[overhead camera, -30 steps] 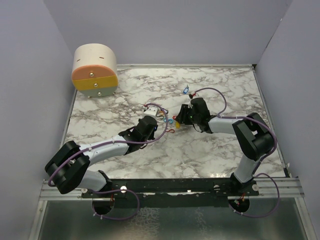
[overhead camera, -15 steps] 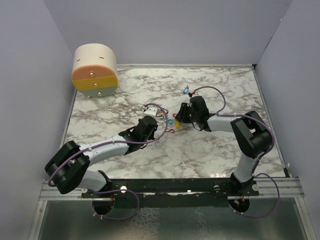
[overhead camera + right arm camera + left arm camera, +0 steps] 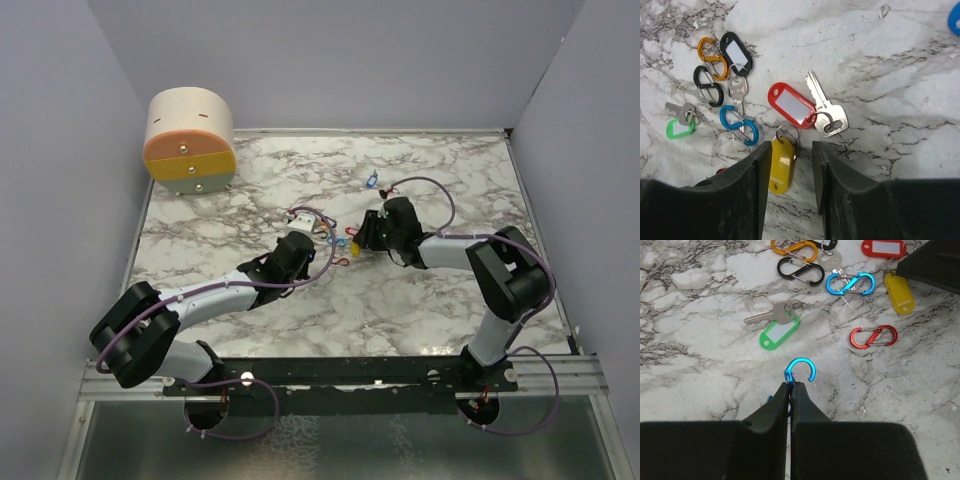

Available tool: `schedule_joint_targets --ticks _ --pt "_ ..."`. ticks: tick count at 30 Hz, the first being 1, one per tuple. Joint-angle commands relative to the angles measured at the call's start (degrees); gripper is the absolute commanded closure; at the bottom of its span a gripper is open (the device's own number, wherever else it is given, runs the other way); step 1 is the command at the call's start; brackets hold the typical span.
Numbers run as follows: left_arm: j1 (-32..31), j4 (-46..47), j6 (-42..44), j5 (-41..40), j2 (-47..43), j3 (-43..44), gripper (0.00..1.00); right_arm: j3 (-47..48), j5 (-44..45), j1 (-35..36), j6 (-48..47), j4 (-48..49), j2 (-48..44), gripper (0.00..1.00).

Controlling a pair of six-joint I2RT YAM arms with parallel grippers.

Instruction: Put the keys on the keyring

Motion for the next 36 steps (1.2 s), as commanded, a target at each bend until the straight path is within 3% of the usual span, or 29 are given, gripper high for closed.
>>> schedule_joint_targets --ticks 1,6,12,22,36 --pt "0.3 1.3 -0.4 0.8 -0.7 -0.2 1.0 -4.1 -0.1 0.3 -1.0 -3.3 -1.6 0.6" --pt "0.3 1.3 -0.6 0.8 -0.8 -0.2 1.0 -5.1 1.0 3.2 -0.7 -2.7 -1.6 0.6" --pt "0.3 0.8 -0.7 0.7 -1.4 -0.5 1.0 -1.3 9.2 7.7 -1.2 -6.8 1.9 0.58" --pt "0.4 0.8 -0.7 0.5 -2.2 -0.8 1.0 0.6 19.7 8.9 -0.9 -11.7 3.1 0.57" --pt "0.3 0.9 -0.7 0.4 -1.6 -0.9 1.0 6.0 21.5 8.9 -1.4 -13.6 6.6 0.58"
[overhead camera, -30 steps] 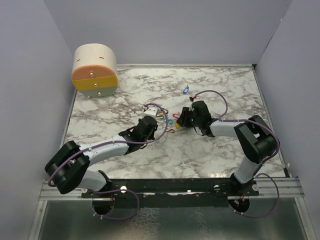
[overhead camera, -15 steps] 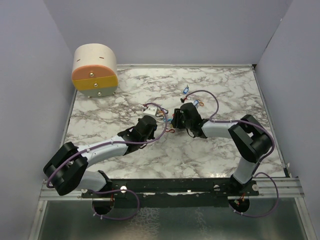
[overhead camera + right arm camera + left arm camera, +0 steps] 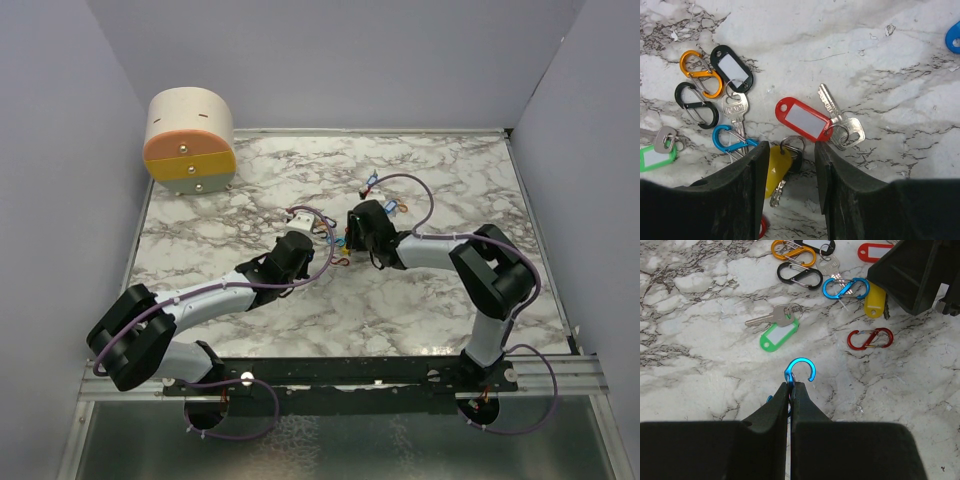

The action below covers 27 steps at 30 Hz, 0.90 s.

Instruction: Put the keys on the keyring

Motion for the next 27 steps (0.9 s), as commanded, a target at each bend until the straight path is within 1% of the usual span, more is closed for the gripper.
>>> schedule_joint_targets --ticks 1,5,10,15,22,27 --pt "0.4 1.0 -0.6 0.4 -0.3 -0.8 1.0 0.7 2.2 -0.1 -0.5 -8.2 4.0 0.58" --pt "0.3 1.1 -0.5 0.4 -0.2 -0.8 1.0 2.1 2.7 -0.1 -0.6 -9.4 4.8 0.61" --pt "0.3 1.0 -0.5 0.2 -0.3 -0.8 1.0 2.3 3.6 -0.1 -0.9 -10.4 5.3 0.71" --pt "0.3 0.9 -0.5 0.1 -0.5 -0.8 1.0 1.0 3.6 -0.1 -1.0 -9.9 3.8 0.77" --pt "0.3 0.9 -0.5 0.2 -0.3 -0.7 1.0 -1.3 4.3 -0.1 -1.4 -9.1 -0.1 0.97" --pt "0.4 0.7 -0.5 0.1 -0.4 -0.6 1.0 -3.8 2.7 -0.2 -1.9 -8.7 -3.7 1.0"
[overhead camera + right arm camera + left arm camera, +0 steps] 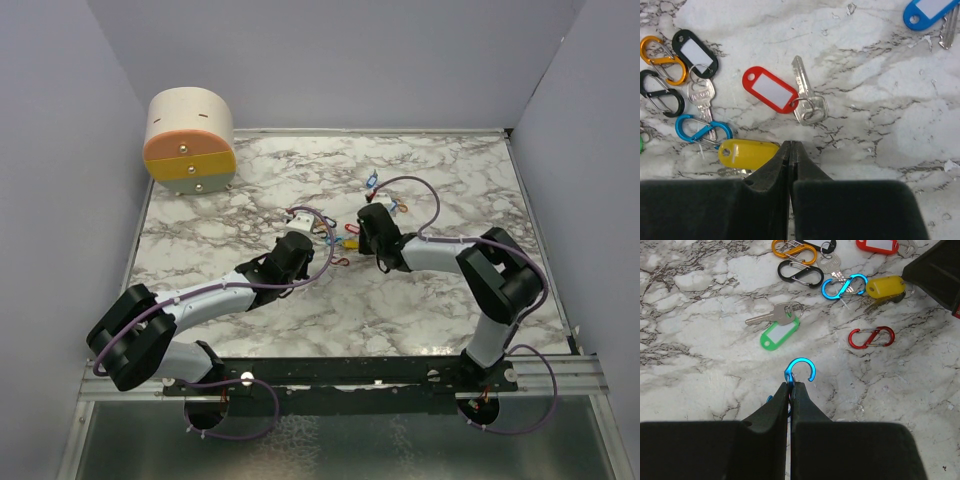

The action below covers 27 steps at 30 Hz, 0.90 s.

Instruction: Put the keys on the keyring

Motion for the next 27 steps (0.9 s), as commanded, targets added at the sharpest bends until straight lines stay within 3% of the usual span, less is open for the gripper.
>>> schedule_joint_targets --ticks 1,7,11,14,20,27 --pt "0.4 0.7 -0.5 0.1 -0.5 -0.4 1.0 -3.5 -1.5 -0.1 -0.9 -5.3 -2.9 1.0" --pt "0.3 0.7 -0.5 0.1 -0.5 -0.4 1.0 -7.0 -4.7 -0.1 -1.1 -4.9 -7.9 0.97" --pt "0.4 0.8 -0.5 0.3 -0.3 -0.3 1.0 -8.4 -5.9 -0.1 -1.1 -4.2 -10.5 0.81" --pt "0.3 0.7 -0.5 0.4 -0.4 -0.2 1.0 -8.7 -7.9 -0.3 -1.1 -3.5 -10.9 0.75" --pt "0.4 0.6 -0.6 0.2 -0.9 -0.5 1.0 -10.2 -14.9 -2.6 -0.5 0.9 -10.0 0.73" --pt "0.3 0.6 -0.6 0.1 -1.0 -0.7 1.0 -9.5 -16.4 -3.8 -1.1 3.7 -7.6 0.73"
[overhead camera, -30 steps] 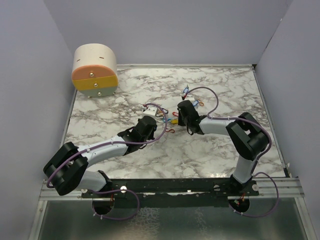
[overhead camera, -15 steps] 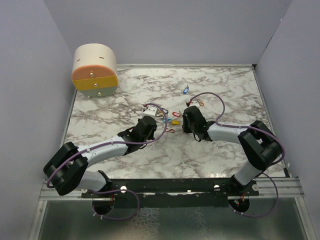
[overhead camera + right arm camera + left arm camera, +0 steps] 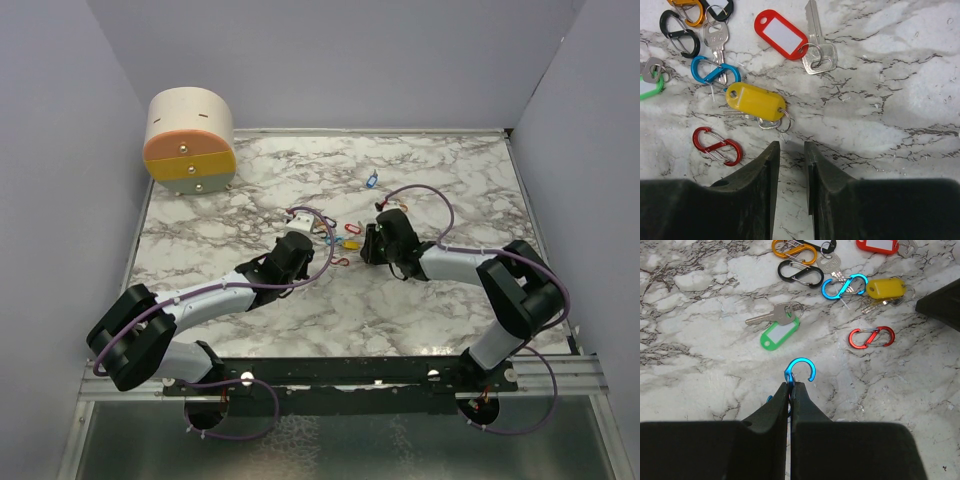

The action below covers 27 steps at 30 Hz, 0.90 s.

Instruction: Put the keys on the keyring

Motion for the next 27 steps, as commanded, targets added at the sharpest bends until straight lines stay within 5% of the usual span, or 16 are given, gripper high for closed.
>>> schedule_joint_targets --ticks 1,27 --pt "0.3 0.6 -0.6 0.0 -1.0 -0.7 1.0 0.4 -4.0 -1.0 -0.6 3.4 2.2 0.72" --pt "0.3 0.4 -0.6 -0.2 -0.8 -0.7 1.0 3.6 -6.6 -2.8 -1.6 7.1 8.7 0.71"
